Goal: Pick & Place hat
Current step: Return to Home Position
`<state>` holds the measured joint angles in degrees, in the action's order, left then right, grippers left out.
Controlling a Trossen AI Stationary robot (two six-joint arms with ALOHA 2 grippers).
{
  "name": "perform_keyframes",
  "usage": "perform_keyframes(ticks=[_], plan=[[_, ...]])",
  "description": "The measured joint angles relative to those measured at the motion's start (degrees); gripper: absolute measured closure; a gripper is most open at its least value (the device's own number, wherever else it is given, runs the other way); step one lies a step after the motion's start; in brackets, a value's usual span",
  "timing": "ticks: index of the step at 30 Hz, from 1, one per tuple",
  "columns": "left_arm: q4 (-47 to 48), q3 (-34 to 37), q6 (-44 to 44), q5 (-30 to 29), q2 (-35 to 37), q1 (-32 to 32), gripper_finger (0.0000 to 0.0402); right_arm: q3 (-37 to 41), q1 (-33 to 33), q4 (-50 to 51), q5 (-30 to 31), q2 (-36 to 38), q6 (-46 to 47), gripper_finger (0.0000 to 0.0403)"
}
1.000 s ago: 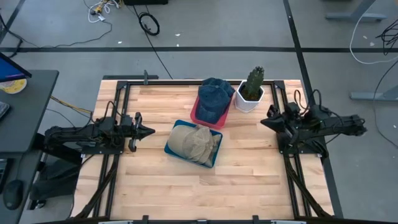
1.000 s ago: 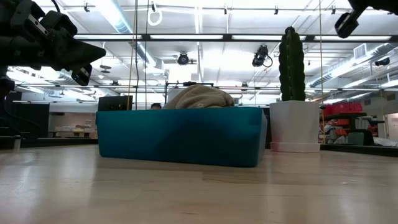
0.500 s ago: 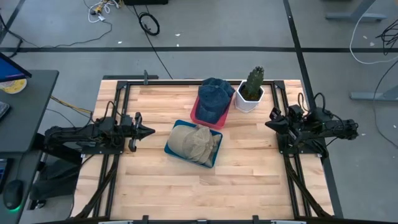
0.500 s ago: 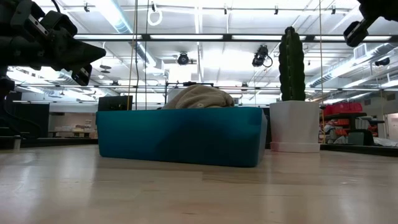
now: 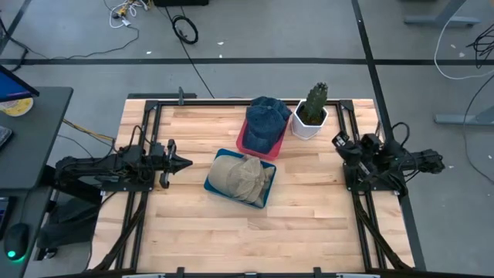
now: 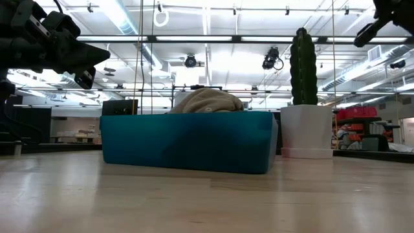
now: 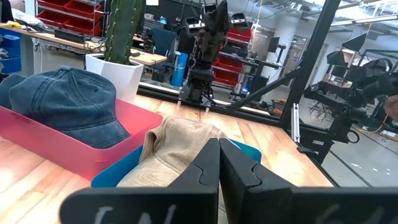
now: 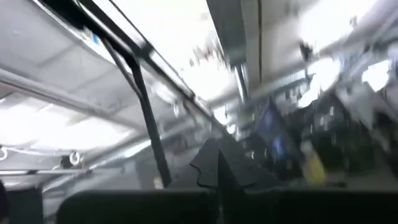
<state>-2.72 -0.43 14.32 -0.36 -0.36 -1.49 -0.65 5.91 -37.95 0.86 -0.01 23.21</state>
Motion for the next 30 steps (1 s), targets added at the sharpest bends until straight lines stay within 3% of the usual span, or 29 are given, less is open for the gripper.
perform_keyframes(ticks=[8,13,30], plan=[[0.0,0.0,0.0,0.0,0.0,0.0,0.0399,-0.3,0.0,-6.1,-0.1,0.0,-9.9,0.0403],[0.0,0.0,0.0,0.0,0.0,0.0,0.0399,-0.3,0.0,0.9,-0.3,0.0,-14.3,0.0403],[0.0,0.0,0.0,0.0,0.0,0.0,0.0399,-0.3,0.0,22.0,-0.8,0.0,-15.9,0.0403]])
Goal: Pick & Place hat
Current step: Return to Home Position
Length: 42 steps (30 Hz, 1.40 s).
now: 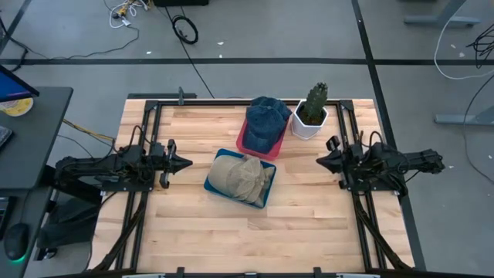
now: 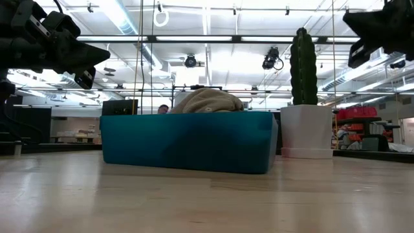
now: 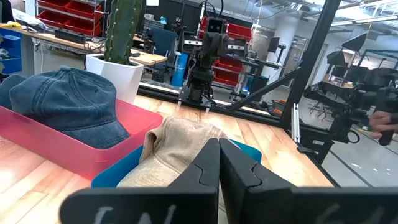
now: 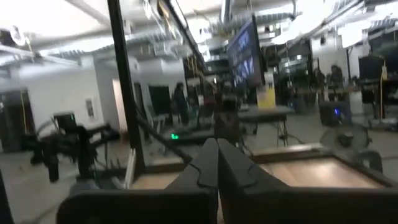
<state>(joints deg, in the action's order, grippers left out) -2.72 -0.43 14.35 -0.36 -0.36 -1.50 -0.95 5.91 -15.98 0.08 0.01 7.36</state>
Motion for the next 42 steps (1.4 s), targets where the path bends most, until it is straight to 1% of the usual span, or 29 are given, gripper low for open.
perform_keyframes(ticks=[14,20,27,29,33,37,42], plan=[[0.0,0.0,0.0,0.0,0.0,0.0,0.0399,0.0,0.0,15.3,1.4,0.0,-4.1,0.0403],[0.0,0.0,0.0,0.0,0.0,0.0,0.0399,0.0,-0.1,15.2,1.2,-0.4,-6.6,0.0403],[0.0,0.0,0.0,0.0,0.0,0.0,0.0399,0.0,-0.1,15.0,2.1,-0.5,-4.8,0.0403],[0.0,0.0,0.0,0.0,0.0,0.0,0.0399,0.0,-0.1,14.9,2.5,-0.6,-6.8,0.04],[0.0,0.0,0.0,0.0,0.0,0.0,0.0399,0.0,-0.1,14.9,2.4,-0.7,-13.9,0.0389],[0.0,0.0,0.0,0.0,0.0,0.0,0.0399,0.0,-0.1,14.9,2.0,-0.8,-14.7,0.0384],[0.0,0.0,0.0,0.0,0.0,0.0,0.0399,0.0,-0.1,15.0,1.8,-2.4,-20.0,0.0391]])
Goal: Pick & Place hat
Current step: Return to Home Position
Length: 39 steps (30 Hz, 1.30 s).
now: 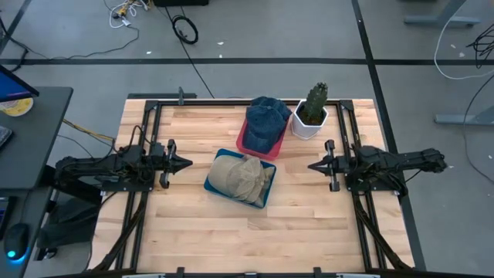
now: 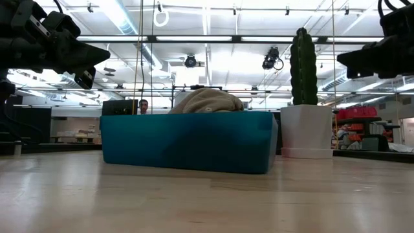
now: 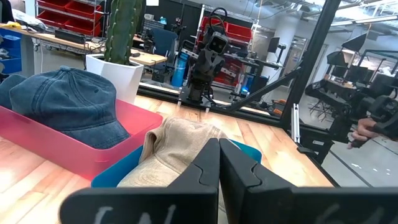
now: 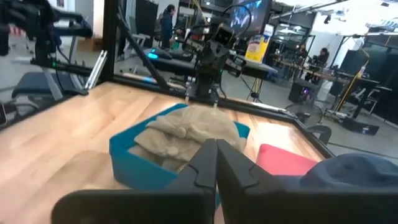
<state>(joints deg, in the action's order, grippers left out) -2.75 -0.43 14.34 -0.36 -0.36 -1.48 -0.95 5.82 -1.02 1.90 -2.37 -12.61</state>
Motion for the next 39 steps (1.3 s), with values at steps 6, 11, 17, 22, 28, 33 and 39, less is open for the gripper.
perform_keyframes(ticks=[6,11,17,22,28,33,39], plan=[[0.0,0.0,0.0,0.0,0.0,0.0,0.0399,0.0,0.0,0.1,-0.6,-2.2,-0.5,0.0398],[0.0,0.0,0.0,0.0,0.0,0.0,0.0399,0.0,0.0,0.2,-1.2,-2.1,0.0,0.0395],[0.0,0.0,0.0,0.0,0.0,0.0,0.0399,0.0,0.0,0.2,-2.1,-2.0,1.6,0.0394],[0.0,0.0,0.0,0.0,0.0,0.0,0.0399,0.0,0.0,0.2,-2.9,-2.0,4.0,0.0394],[0.0,0.0,0.0,0.0,0.0,0.0,0.0399,0.0,0.0,0.2,-2.9,-2.0,7.1,0.0394],[0.0,0.0,0.0,0.0,0.0,0.0,0.0399,0.0,0.0,0.2,-2.9,-2.0,9.3,0.0394],[0.0,0.0,0.0,0.0,0.0,0.0,0.0399,0.0,0.0,0.2,-2.9,-2.0,9.2,0.0394]])
